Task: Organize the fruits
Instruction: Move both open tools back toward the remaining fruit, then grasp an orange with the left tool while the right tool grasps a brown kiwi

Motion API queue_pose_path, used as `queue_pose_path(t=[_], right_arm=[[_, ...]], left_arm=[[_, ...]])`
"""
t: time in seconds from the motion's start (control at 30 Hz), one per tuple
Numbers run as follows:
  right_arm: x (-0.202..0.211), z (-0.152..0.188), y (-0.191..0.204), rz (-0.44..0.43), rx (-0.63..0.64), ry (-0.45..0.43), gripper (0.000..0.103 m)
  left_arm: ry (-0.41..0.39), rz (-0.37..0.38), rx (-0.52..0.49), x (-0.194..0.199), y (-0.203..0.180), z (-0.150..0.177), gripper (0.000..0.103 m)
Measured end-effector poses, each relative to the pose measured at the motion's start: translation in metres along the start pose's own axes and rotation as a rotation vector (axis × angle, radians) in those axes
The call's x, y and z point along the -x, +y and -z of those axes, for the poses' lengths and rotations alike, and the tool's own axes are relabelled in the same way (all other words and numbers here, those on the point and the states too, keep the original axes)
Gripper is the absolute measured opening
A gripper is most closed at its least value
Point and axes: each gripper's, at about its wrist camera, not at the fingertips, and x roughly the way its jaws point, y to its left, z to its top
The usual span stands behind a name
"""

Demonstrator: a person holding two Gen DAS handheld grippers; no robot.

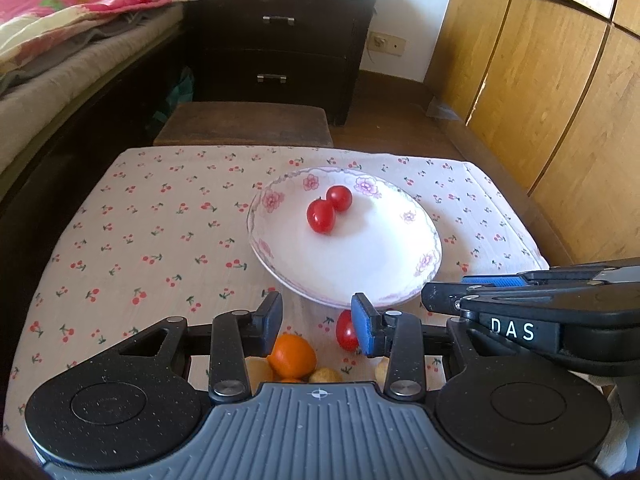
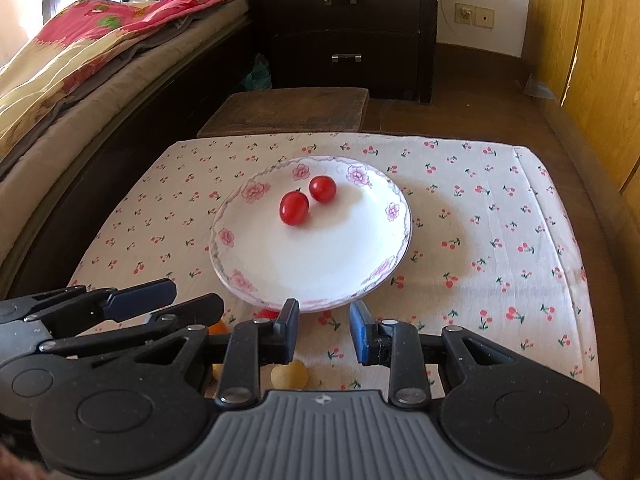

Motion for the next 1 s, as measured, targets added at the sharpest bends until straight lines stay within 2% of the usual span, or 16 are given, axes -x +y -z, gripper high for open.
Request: queue_pose_path(t=[0.5, 0.6, 0.73, 1.0], right_arm=[[-0.001, 0.028, 0.007, -0.038, -0.005, 0.082, 0.030], [-0.002, 0.031, 0.007, -0.053, -0.014, 0.092, 0.030], [-0.005, 0.035, 0.005, -0.065, -0.034, 0.112, 0.030], [-0.015, 0.039, 0.007, -0.053, -0.023, 0.148, 0.030]], left_arm=[[0.046, -0.002, -0.036, 0.014, 0.002, 0.027, 0.045], [0.056, 0.006, -0.024, 0.015, 0.006, 0.029, 0.047], [0.057, 0.010, -0.016, 0.018, 0.010, 0.033, 0.058], [0.069, -0.007, 0.018, 0.020, 0.025, 0.036, 0.059]])
